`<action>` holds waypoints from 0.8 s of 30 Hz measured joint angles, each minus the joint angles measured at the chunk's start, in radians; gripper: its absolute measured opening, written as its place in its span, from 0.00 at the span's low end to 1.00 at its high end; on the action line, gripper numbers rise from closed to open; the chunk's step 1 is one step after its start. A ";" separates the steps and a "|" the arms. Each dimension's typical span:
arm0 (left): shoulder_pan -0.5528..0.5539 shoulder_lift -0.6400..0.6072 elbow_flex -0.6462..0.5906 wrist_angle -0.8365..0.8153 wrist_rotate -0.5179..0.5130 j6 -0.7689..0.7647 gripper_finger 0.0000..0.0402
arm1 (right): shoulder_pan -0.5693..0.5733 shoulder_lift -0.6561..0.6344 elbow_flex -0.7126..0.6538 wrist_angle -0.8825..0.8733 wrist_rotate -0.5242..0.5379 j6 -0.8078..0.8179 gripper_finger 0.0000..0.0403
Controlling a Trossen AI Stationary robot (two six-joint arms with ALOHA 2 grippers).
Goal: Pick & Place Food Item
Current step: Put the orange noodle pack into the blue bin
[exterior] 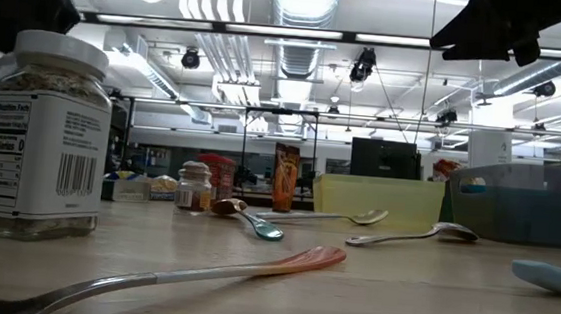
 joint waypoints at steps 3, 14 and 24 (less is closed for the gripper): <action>0.000 0.000 0.044 0.000 -0.050 0.117 0.03 | 0.000 0.000 0.000 0.000 0.000 0.000 0.57; 0.002 0.002 0.166 0.039 -0.365 0.598 0.03 | 0.000 0.000 0.000 0.000 0.000 0.000 0.57; 0.121 0.009 0.155 0.318 -0.427 1.155 0.03 | 0.000 0.000 0.000 0.000 0.000 0.000 0.57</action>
